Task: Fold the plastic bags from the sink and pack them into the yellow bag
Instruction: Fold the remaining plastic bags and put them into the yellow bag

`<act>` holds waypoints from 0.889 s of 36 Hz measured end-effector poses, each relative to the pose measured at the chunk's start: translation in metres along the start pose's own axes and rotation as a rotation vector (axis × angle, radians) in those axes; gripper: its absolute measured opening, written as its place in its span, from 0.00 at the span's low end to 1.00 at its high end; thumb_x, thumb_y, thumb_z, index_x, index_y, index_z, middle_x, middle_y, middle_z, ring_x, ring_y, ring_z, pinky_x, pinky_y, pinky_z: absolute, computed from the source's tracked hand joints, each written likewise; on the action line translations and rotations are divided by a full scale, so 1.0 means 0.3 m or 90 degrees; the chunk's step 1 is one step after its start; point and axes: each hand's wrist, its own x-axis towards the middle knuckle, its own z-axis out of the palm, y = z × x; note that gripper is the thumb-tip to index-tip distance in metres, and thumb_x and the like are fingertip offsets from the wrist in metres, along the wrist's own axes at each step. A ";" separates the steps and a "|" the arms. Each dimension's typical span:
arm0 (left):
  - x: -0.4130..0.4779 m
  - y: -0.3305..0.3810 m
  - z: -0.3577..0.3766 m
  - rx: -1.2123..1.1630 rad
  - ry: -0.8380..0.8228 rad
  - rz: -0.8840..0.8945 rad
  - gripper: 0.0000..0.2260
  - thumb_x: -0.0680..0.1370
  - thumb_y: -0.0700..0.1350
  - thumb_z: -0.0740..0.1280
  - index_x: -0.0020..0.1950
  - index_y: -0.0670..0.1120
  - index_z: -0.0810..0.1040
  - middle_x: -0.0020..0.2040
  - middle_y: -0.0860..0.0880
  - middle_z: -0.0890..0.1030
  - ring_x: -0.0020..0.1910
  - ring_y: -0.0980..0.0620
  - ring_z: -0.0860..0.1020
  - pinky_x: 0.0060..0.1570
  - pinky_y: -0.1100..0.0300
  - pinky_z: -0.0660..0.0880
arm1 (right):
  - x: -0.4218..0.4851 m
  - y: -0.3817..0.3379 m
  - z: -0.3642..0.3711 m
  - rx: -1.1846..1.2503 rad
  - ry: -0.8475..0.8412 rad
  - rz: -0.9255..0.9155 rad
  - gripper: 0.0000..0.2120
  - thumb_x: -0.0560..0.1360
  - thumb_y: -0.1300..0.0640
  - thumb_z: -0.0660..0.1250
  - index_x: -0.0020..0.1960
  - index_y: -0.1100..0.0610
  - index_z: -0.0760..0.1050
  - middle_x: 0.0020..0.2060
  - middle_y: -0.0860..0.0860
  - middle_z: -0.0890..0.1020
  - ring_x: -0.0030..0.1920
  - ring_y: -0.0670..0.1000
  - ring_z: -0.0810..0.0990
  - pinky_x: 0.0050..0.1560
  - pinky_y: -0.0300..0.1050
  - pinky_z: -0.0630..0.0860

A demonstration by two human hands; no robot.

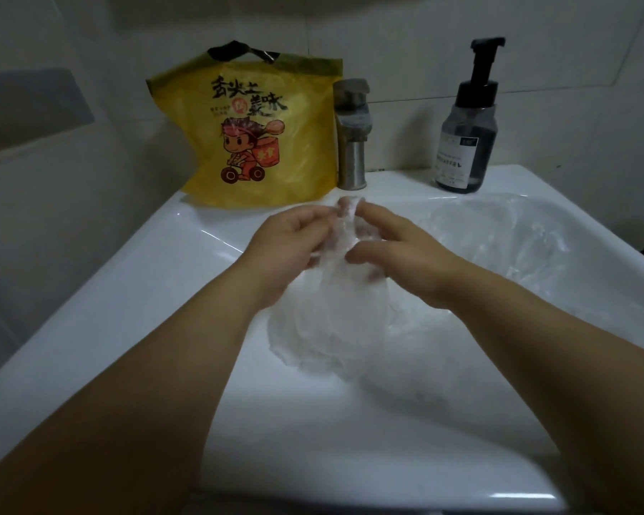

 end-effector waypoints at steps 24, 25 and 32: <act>0.005 0.010 -0.025 -0.123 0.095 -0.025 0.09 0.81 0.37 0.59 0.45 0.46 0.76 0.35 0.52 0.78 0.30 0.57 0.73 0.25 0.68 0.69 | 0.023 0.009 -0.012 -0.020 0.148 0.030 0.10 0.78 0.65 0.63 0.43 0.51 0.72 0.41 0.50 0.76 0.39 0.52 0.80 0.43 0.44 0.82; 0.006 0.011 -0.030 -0.098 0.115 -0.032 0.08 0.80 0.37 0.61 0.44 0.46 0.76 0.31 0.54 0.77 0.26 0.59 0.72 0.23 0.69 0.66 | 0.026 0.009 -0.017 -0.005 0.164 0.032 0.11 0.78 0.66 0.61 0.42 0.51 0.71 0.40 0.50 0.76 0.40 0.53 0.81 0.38 0.41 0.81; -0.010 0.026 -0.038 0.039 0.111 -0.048 0.18 0.74 0.61 0.61 0.58 0.55 0.80 0.61 0.53 0.77 0.61 0.54 0.73 0.63 0.53 0.68 | 0.016 0.008 -0.013 -0.124 0.139 -0.007 0.19 0.72 0.74 0.56 0.37 0.51 0.71 0.43 0.59 0.80 0.46 0.64 0.80 0.36 0.48 0.75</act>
